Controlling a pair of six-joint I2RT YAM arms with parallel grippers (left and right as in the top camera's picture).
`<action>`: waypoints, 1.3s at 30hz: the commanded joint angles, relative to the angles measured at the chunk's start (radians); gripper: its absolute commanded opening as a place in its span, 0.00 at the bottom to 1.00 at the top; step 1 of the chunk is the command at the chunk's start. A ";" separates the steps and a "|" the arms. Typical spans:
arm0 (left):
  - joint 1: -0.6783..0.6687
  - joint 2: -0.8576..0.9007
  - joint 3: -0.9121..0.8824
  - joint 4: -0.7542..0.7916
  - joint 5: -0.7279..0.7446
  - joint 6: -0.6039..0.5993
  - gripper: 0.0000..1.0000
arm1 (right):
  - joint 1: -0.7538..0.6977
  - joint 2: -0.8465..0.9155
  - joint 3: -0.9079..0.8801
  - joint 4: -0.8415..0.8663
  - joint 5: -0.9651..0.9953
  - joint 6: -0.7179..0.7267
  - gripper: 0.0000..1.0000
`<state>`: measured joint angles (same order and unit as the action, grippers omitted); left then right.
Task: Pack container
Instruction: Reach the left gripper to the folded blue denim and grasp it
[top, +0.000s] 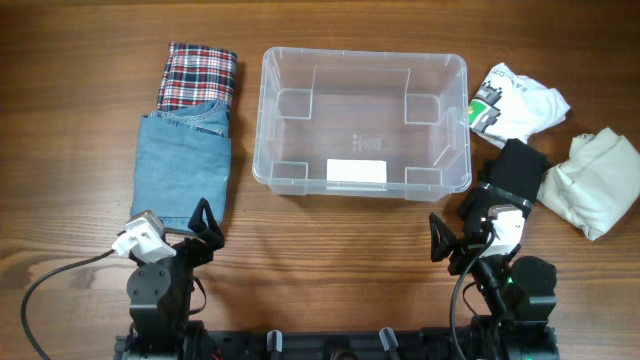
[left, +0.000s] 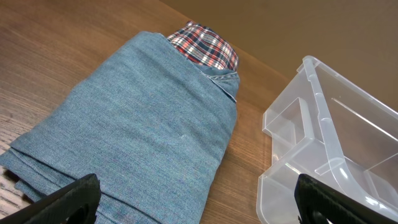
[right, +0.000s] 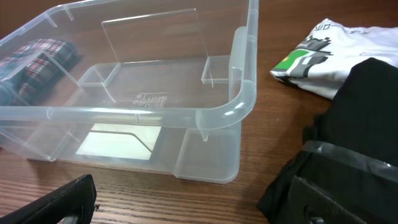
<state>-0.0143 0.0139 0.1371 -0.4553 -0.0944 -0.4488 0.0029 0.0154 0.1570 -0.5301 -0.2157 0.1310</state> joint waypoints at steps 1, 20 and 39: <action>-0.006 -0.011 -0.006 0.003 0.015 0.023 1.00 | -0.006 -0.009 -0.001 0.004 -0.005 0.010 1.00; -0.006 0.152 0.142 -0.005 0.209 -0.121 1.00 | -0.006 -0.009 -0.001 0.004 -0.005 0.009 1.00; 0.452 1.100 0.890 -0.149 0.255 0.315 1.00 | -0.006 -0.009 -0.001 0.004 -0.005 0.010 1.00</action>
<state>0.2878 1.0061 1.0149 -0.5804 -0.0521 -0.2459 0.0029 0.0154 0.1558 -0.5301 -0.2157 0.1314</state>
